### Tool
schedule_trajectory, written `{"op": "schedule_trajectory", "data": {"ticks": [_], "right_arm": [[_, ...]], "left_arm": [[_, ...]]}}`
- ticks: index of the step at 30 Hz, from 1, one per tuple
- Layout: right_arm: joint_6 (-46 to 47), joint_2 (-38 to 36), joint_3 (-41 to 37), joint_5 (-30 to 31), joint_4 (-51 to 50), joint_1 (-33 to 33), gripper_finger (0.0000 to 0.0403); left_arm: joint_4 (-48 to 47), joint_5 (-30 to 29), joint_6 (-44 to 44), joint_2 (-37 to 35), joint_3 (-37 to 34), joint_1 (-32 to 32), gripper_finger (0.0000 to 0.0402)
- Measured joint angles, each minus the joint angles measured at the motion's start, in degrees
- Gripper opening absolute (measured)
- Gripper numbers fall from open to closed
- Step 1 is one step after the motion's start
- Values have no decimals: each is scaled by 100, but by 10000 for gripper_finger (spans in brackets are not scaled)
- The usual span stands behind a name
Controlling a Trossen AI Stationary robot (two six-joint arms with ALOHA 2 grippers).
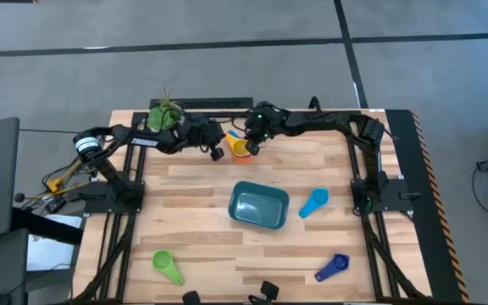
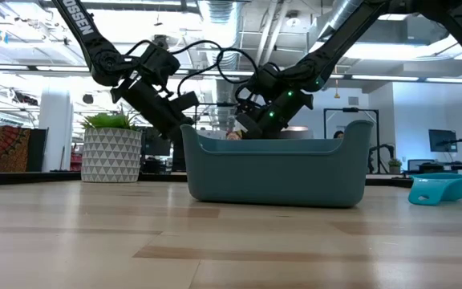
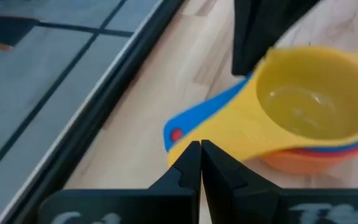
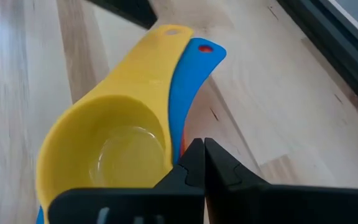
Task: Nest measuring cups in basket
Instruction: Stack the yellow measuring cup on top of the blue measuring cup
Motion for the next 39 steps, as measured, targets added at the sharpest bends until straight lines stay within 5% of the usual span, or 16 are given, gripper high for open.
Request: {"op": "schedule_trajectory", "data": {"ticks": [9,21,32,36,39], "right_arm": [[2,0,0,2,0,0,10],[2,0,0,7,10,46,9],[4,0,-2,9,7,70,12],[-57,0,-2,-88,7,79,10],[-281,0,-2,-265,7,124,7]], "left_arm": [[-880,-1,38,-13,0,0,0],[-60,359,282,-9,0,112,0],[-669,380,-18,-161,0,177,0],[-1062,1216,-703,-170,0,177,0],[-1099,1311,-742,-135,0,105,0]]}}
